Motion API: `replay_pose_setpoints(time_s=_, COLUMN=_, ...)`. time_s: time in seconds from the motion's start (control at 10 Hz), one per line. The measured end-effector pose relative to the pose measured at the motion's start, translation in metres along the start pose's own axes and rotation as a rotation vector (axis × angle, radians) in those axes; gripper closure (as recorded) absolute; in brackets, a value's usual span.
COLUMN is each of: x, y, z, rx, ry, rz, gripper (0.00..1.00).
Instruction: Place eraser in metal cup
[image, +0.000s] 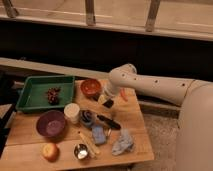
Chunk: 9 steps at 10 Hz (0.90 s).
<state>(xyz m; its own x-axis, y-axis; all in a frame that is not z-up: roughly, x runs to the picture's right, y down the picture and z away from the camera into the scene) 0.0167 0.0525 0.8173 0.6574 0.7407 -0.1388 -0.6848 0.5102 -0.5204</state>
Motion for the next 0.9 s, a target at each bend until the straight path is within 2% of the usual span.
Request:
replay_pose_setpoints(time_s=0.2, x=0.005, y=0.002, z=-0.027, rx=0.013, ry=-0.014, rz=-0.007, gripper=1.00)
replay_pose_setpoints(time_s=0.5, x=-0.008, y=0.028, z=-0.056, rx=-0.008, ry=-0.004, rz=-0.141, gripper=1.00)
replay_pose_setpoints(time_s=0.6, x=-0.020, y=0.044, z=-0.067, rx=-0.016, ry=-0.003, rz=-0.193, gripper=1.00)
replay_pose_setpoints(time_s=0.7, x=-0.029, y=0.056, z=-0.071, rx=-0.026, ry=-0.007, rz=-0.228, gripper=1.00)
replay_pose_setpoints(time_s=0.9, x=-0.044, y=0.090, z=-0.074, rx=-0.070, ry=-0.025, rz=-0.321, gripper=1.00)
